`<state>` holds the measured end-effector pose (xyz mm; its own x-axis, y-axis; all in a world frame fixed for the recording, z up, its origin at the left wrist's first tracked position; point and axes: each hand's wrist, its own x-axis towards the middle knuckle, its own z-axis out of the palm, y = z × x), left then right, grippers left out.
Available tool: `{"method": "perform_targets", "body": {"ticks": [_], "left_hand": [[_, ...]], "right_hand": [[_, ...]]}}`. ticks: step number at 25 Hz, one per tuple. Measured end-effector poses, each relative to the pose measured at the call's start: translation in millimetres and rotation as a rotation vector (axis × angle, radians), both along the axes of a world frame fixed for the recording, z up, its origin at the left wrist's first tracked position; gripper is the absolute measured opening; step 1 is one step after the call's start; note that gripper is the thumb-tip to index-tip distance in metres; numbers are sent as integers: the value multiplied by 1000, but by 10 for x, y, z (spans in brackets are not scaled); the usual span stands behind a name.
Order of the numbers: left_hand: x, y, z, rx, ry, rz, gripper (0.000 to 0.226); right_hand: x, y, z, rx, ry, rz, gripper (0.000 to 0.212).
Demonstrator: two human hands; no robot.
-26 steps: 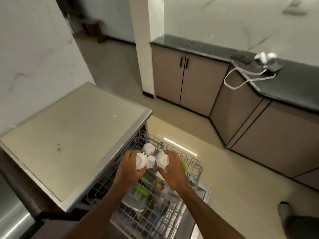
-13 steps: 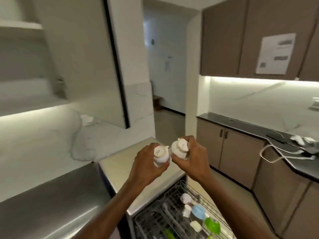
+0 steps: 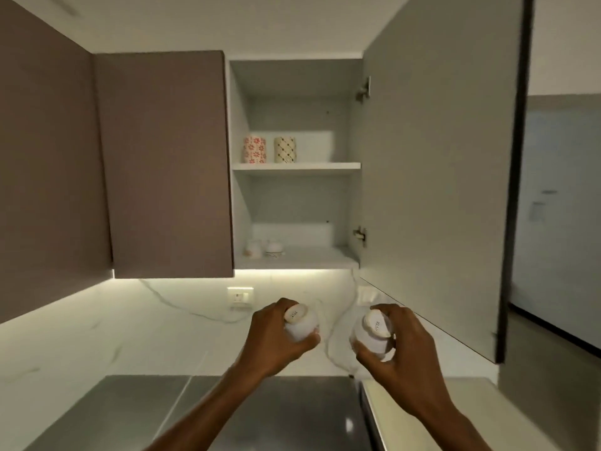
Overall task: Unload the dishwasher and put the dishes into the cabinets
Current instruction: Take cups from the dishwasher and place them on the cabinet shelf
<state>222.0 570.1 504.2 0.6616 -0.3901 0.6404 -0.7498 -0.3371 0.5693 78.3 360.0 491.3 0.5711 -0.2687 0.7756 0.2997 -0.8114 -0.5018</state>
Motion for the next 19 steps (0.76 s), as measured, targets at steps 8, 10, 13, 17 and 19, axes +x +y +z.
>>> {"method": "perform_targets", "body": {"ticks": [8, 10, 13, 17, 19], "left_hand": [[1956, -370, 826, 98, -48, 108, 67], [2578, -602, 1057, 129, -95, 123, 71], [3356, -955, 1268, 260, -199, 154, 72], [3948, -1260, 1252, 553, -314, 289, 74], [4166, -1376, 1214, 632, -342, 314, 74]], "right_hand": [[2123, -210, 522, 49, 111, -9, 54], [2737, -341, 715, 34, 133, -49, 55], [3588, -603, 993, 20, 137, -108, 60], [4406, -862, 1038, -6, 280, -207, 69], [4672, -956, 989, -7, 334, -240, 69]]}}
